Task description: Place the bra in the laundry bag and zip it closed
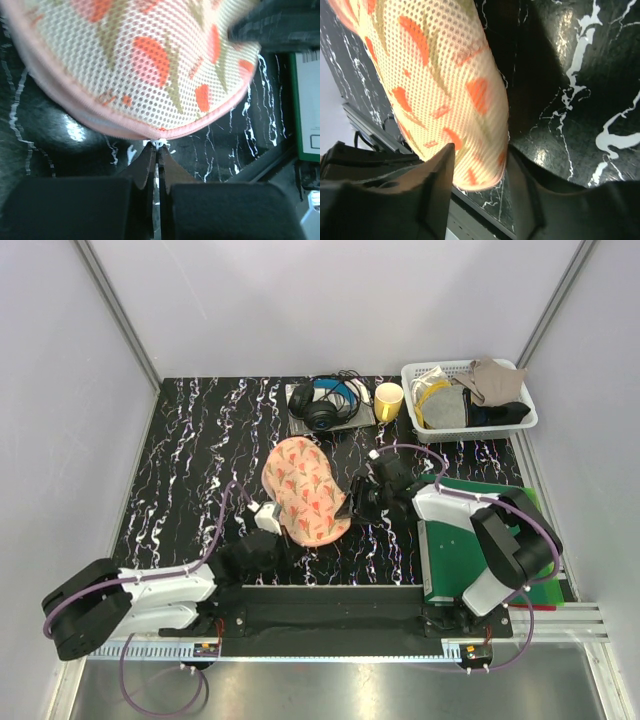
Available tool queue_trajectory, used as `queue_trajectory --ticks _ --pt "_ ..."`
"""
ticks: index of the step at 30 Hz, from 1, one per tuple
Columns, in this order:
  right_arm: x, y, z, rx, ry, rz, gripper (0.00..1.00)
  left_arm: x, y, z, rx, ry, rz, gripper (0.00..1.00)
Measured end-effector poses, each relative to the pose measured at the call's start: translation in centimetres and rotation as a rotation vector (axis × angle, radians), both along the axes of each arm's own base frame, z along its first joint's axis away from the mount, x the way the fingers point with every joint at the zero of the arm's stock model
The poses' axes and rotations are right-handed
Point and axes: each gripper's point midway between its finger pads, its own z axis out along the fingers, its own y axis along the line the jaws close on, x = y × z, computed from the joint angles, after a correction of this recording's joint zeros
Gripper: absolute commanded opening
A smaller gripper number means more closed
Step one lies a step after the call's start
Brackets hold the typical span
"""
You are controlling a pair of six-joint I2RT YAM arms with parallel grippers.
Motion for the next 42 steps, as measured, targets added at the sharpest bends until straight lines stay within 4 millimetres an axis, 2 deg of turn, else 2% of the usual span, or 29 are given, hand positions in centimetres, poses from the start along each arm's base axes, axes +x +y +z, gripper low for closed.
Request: queue_trajectory --ticks 1,2,5,7,10,14,17,20,24,25,28,29,32,36,39,42 --pt "0.1 0.0 0.1 -0.005 0.002 -0.003 0.66 -0.2 -0.2 -0.1 -0.003 0.007 -0.005 0.00" --pt "0.1 -0.1 0.1 -0.008 0.007 -0.007 0.70 -0.4 -0.5 -0.3 -0.010 0.016 -0.010 0.00" --pt "-0.9 -1.0 -0.6 -0.025 0.040 -0.046 0.74 -0.9 -1.3 -0.7 -0.019 0.040 -0.025 0.00" --pt "-2.6 -2.4 -1.0 -0.033 0.067 -0.091 0.74 -0.9 -1.9 -0.8 -0.027 0.056 -0.026 0.00" --pt "-5.0 -4.0 -0.6 0.001 0.090 -0.159 0.73 -0.5 -3.2 -0.7 -0.045 0.069 -0.027 0.00" --pt "-5.5 -3.9 0.5 0.089 0.081 -0.231 0.68 0.0 -5.0 0.0 -0.079 0.077 -0.040 0.00" --pt "-5.2 -2.8 0.3 0.136 0.095 -0.262 0.62 0.1 -5.8 0.5 -0.105 0.075 -0.048 0.00" --pt "-5.0 -1.5 -0.6 0.156 0.117 -0.275 0.51 -0.1 -6.2 0.8 -0.124 0.076 -0.056 0.00" --pt "-5.0 0.1 -2.3 0.164 0.161 -0.280 0.15 -0.4 -6.5 0.9 -0.128 0.081 -0.066 0.00" --pt "-4.9 0.4 -2.5 0.170 0.164 -0.282 0.11 -0.4 -6.5 0.9 -0.125 0.082 -0.066 0.00" --pt "-4.5 0.7 -2.1 0.193 0.158 -0.292 0.00 -0.3 -5.6 0.3 -0.090 0.094 -0.049 0.00" --pt "-4.4 0.7 -1.9 0.199 0.150 -0.290 0.00 -0.1 -5.3 0.3 -0.081 0.096 -0.040 0.00" --pt "-3.8 0.0 -1.6 0.206 0.129 -0.301 0.00 1.7 -3.1 0.8 -0.070 0.084 0.027 0.00" --pt "-2.5 -1.8 -1.1 0.194 0.085 -0.312 0.00 4.8 2.1 1.1 -0.039 0.052 0.176 0.00" --pt "-2.2 -1.6 -0.5 0.172 0.055 -0.252 0.00 5.2 3.6 1.5 -0.023 0.037 0.192 0.00" --pt "-1.1 -1.1 0.3 0.124 0.014 -0.192 0.10 4.9 3.7 1.6 -0.022 0.036 0.168 0.00"
